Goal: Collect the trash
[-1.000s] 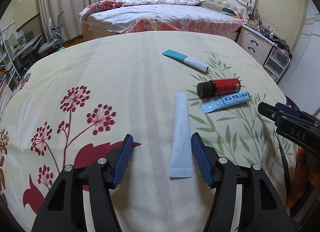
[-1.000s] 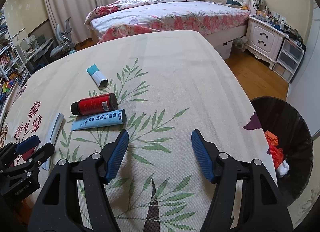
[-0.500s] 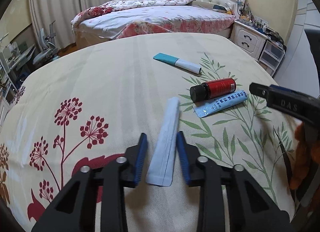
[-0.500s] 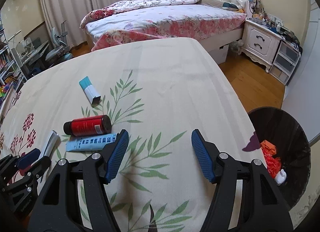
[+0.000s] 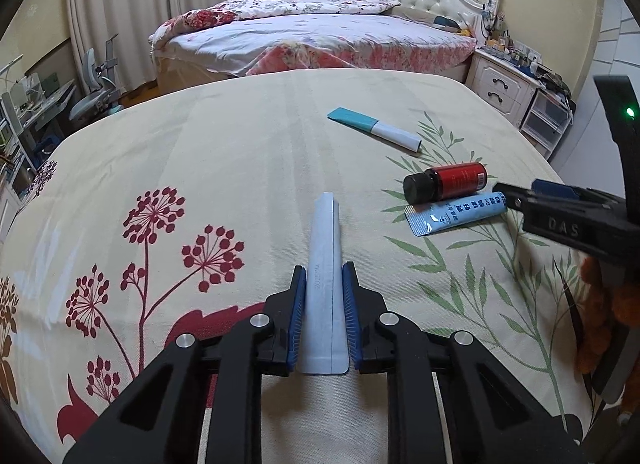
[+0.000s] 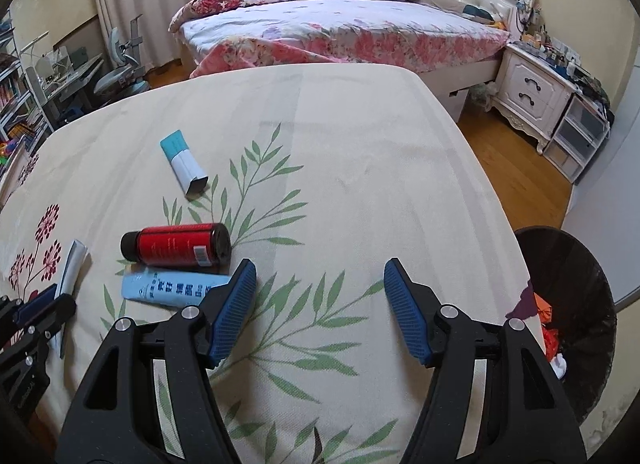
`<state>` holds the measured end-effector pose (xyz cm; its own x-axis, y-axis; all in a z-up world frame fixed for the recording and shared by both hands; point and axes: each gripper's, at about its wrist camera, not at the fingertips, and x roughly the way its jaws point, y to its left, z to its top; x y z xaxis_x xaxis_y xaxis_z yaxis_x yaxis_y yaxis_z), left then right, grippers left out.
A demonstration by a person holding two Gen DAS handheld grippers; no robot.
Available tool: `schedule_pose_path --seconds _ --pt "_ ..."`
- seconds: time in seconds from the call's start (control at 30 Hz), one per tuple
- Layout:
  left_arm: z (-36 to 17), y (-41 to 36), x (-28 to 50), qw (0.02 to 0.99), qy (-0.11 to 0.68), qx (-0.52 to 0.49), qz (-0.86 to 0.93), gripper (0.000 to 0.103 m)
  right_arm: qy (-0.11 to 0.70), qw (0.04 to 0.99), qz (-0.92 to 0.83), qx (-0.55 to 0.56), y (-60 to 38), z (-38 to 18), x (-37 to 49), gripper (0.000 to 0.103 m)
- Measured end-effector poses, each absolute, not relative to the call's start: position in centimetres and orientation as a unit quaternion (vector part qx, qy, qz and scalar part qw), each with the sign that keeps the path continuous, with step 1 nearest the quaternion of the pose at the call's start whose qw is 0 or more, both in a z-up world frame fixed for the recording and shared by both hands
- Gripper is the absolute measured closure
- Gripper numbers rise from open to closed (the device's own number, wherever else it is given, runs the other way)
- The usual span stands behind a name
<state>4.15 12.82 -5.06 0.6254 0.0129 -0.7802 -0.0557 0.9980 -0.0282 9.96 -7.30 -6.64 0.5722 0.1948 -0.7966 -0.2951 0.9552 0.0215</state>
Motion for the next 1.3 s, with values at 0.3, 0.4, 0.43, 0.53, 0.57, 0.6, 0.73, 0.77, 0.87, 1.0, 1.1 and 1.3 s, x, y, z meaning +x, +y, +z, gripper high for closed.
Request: schedule_pose_path --seconds 0.3,0.4,0.43,0.53,0.57,0.6,0.73,0.77,0.87,1.0,1.1,1.3 --pt "-5.0 14.3 3.3 0.901 0.431 -0.035 0.036 0.083 0.443 0.878 0.166 -0.078 -5.8 -6.7 5.9 0.032" --pt "-5.0 14.8 3.1 0.901 0.430 -0.038 0.043 0.083 0.439 0.876 0.178 -0.085 -5.2 -6.6 5.0 0.032" --pt "-5.0 15.0 3.0 0.901 0.430 -0.040 0.045 0.083 0.436 0.878 0.177 -0.085 -5.1 -6.5 4.9 0.032" --pt "-5.0 15.7 2.7 0.900 0.430 -0.044 0.053 0.083 0.431 0.882 0.178 -0.075 -5.0 -5.9 4.9 0.033" --pt "-5.0 15.9 2.7 0.900 0.430 -0.045 0.056 0.083 0.428 0.883 0.180 -0.074 -4.9 -5.7 4.9 0.033" --pt "-5.0 16.1 2.7 0.900 0.430 -0.047 0.058 0.083 0.425 0.883 0.183 -0.075 -4.7 -5.5 4.9 0.033" --pt "-5.0 16.9 2.6 0.899 0.429 -0.052 0.066 0.083 0.420 0.881 0.202 -0.082 -3.3 -5.1 5.0 0.034" --pt "-5.0 17.1 2.5 0.899 0.428 -0.054 0.068 0.083 0.419 0.880 0.206 -0.086 -2.9 -5.0 5.0 0.035" --pt "-5.0 17.5 2.4 0.899 0.427 -0.056 0.073 0.083 0.417 0.877 0.221 -0.090 -1.8 -4.8 4.9 0.041" --pt "-4.9 17.9 2.3 0.899 0.426 -0.062 0.077 0.083 0.420 0.871 0.234 -0.102 -0.3 -5.2 5.3 0.046" --pt "-4.9 18.1 2.4 0.900 0.425 -0.064 0.076 0.083 0.429 0.864 0.238 -0.113 0.5 -5.9 5.5 0.053" --pt "-4.9 18.1 2.4 0.900 0.425 -0.064 0.076 0.083 0.424 0.863 0.243 -0.127 0.8 -6.2 4.8 0.072"
